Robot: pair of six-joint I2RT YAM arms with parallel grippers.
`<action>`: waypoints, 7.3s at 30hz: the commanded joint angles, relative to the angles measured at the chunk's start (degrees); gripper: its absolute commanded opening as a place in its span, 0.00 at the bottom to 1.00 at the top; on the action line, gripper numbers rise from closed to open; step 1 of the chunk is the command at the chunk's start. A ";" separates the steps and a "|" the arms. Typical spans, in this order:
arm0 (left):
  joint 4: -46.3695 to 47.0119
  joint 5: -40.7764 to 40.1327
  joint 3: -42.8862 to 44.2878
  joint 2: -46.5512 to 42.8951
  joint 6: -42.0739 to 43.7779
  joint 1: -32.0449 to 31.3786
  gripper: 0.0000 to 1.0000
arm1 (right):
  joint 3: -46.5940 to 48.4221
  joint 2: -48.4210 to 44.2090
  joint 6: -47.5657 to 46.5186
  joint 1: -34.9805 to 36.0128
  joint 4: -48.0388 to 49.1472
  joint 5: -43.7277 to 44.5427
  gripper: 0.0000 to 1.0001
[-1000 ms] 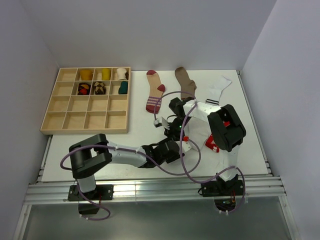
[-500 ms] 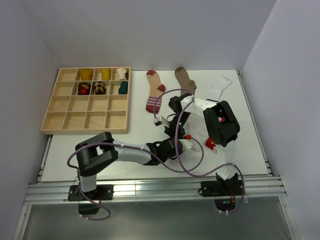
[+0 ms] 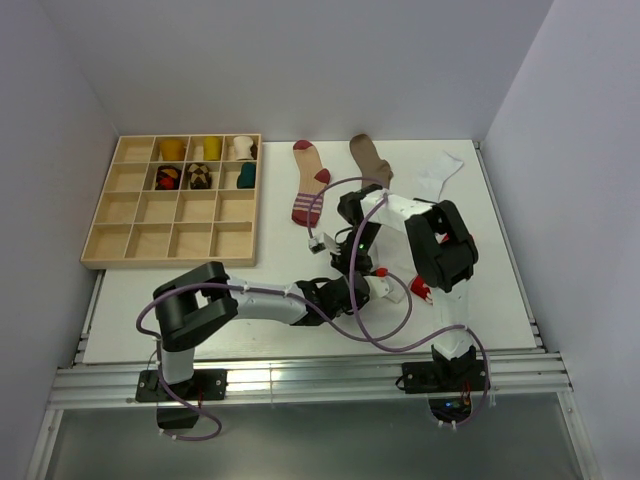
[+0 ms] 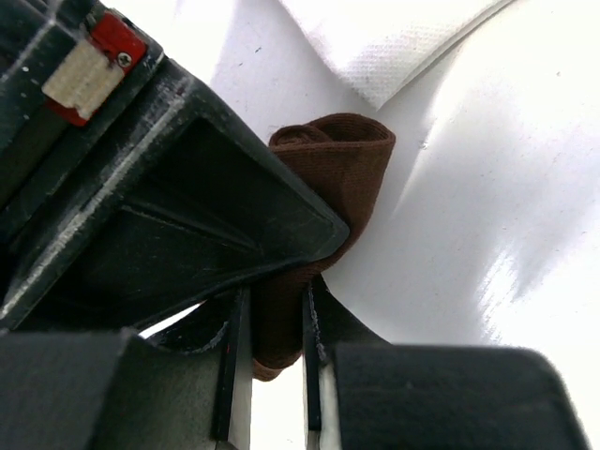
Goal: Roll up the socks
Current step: Roll the sock at the center of the board, then pick up the sock at the center of the board, then place the sock in the storage box, then roll the sock at the center of the board.
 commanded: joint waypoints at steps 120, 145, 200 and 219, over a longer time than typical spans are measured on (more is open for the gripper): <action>-49.41 -4.73 47.12 20.17 -25.25 73.82 0.00 | 3.28 -16.96 23.00 -21.28 16.57 -0.81 0.60; -40.81 24.45 42.04 22.99 -32.10 81.20 0.21 | -0.41 -19.16 24.49 -21.28 18.23 2.00 0.60; -27.80 23.40 15.77 -30.78 -38.08 65.65 0.57 | -20.62 -18.11 26.51 -15.40 35.28 27.74 0.62; -24.55 24.90 6.88 -40.37 -40.72 54.84 0.57 | 7.22 0.34 33.89 -0.19 18.42 22.74 0.62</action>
